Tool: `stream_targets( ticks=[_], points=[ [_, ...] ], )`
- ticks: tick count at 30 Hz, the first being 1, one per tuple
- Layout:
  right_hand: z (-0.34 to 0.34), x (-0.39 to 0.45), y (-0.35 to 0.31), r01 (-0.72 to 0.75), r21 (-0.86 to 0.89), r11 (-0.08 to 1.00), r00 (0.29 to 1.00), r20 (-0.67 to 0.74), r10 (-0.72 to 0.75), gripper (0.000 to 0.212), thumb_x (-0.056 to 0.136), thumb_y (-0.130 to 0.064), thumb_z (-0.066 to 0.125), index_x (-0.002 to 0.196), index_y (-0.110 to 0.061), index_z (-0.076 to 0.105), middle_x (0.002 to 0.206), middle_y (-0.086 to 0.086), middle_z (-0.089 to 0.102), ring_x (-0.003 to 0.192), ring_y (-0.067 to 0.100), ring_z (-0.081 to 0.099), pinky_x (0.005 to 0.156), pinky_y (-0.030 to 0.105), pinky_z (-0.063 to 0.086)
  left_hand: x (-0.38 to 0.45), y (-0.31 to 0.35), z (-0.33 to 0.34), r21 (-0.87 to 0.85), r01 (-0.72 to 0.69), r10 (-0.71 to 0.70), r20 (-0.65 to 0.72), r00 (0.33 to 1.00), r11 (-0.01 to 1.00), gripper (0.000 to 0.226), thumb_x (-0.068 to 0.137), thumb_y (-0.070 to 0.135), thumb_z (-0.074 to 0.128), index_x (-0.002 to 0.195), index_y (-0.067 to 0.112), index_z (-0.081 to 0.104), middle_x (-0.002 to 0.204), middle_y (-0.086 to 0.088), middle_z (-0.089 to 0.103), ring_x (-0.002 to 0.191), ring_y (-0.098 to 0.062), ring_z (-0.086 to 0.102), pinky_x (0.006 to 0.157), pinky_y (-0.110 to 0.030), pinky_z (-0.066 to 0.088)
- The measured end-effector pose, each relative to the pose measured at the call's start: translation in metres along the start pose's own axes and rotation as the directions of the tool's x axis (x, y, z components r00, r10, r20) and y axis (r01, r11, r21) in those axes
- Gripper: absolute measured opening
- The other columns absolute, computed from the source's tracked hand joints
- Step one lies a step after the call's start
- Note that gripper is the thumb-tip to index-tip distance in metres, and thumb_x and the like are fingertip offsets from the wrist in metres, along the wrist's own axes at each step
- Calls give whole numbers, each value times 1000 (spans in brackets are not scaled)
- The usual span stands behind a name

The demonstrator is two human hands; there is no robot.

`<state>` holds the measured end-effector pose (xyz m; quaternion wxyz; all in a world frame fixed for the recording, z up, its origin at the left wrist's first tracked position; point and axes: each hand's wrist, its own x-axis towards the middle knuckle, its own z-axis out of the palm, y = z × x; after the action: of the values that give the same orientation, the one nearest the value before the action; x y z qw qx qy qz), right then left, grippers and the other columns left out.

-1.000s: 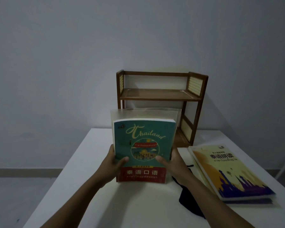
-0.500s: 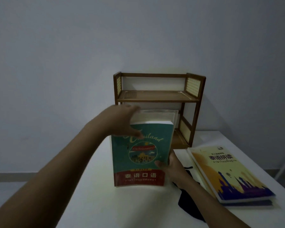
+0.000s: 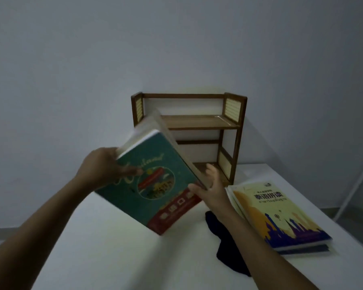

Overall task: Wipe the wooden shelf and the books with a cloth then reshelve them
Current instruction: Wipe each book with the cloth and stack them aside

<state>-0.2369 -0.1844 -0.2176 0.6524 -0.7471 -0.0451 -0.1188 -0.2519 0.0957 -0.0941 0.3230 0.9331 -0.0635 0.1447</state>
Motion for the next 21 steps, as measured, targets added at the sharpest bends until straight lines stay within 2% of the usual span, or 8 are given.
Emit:
stream_targets(
  ticks=[3,6,9,12,15,17,19,21],
  points=[
    [-3,1,5,-159,217,963,982,138,131,131,50,-51,91,151,-33,10,149,-5,39,136,20,40,112,49,34,-25,-30,1,-467,116,-173,-81,982,876,27,68,31,81,85,16,67,68,-5,74,60,-22,72,51,-28,54],
    [3,0,-8,-156,357,921,934,357,20,72,69,-21,85,133,-18,51,131,13,60,122,32,57,103,52,44,-37,-43,10,-673,78,-190,-95,977,736,27,69,24,77,91,12,67,77,-2,76,66,-20,73,50,-25,57],
    [3,5,-30,-66,359,931,957,288,-43,32,70,-12,79,99,-22,72,113,14,70,108,33,66,94,49,51,-39,-50,22,-706,9,-139,-126,982,708,24,71,18,76,93,13,66,83,1,76,69,-15,73,52,-21,56],
    [2,9,-30,24,305,952,977,194,-87,42,66,-16,83,104,-17,65,108,13,72,102,29,69,88,45,56,-39,-67,37,-689,5,-109,-108,988,725,23,77,13,73,99,11,66,86,-1,76,71,-16,73,55,-24,57],
    [4,5,-10,-8,203,979,982,187,-31,31,71,-11,80,99,-14,68,98,5,76,94,22,71,80,36,57,-46,-89,58,-680,70,-117,-24,993,730,27,81,16,68,107,11,63,95,-6,75,83,-21,73,64,-37,61],
    [6,-2,6,-42,185,982,976,218,1,50,61,-25,88,103,-8,67,101,7,75,96,24,71,77,31,57,-54,-101,74,-691,123,-139,33,990,712,29,82,18,65,110,12,61,99,-7,74,86,-24,73,66,-43,61],
    [8,-5,18,-84,173,981,973,227,43,75,51,-38,93,111,-4,64,106,12,73,101,28,70,81,37,57,-60,-108,88,-702,169,-177,62,982,692,28,84,18,65,111,14,60,100,-8,74,86,-23,73,66,-43,61],
    [8,-5,27,-108,156,982,969,236,70,81,50,-41,94,114,-4,62,108,14,73,102,30,69,88,46,56,-62,-113,99,-710,205,-214,79,974,673,23,86,17,64,109,17,59,101,-6,72,86,-23,73,65,-41,61]
  ],
)
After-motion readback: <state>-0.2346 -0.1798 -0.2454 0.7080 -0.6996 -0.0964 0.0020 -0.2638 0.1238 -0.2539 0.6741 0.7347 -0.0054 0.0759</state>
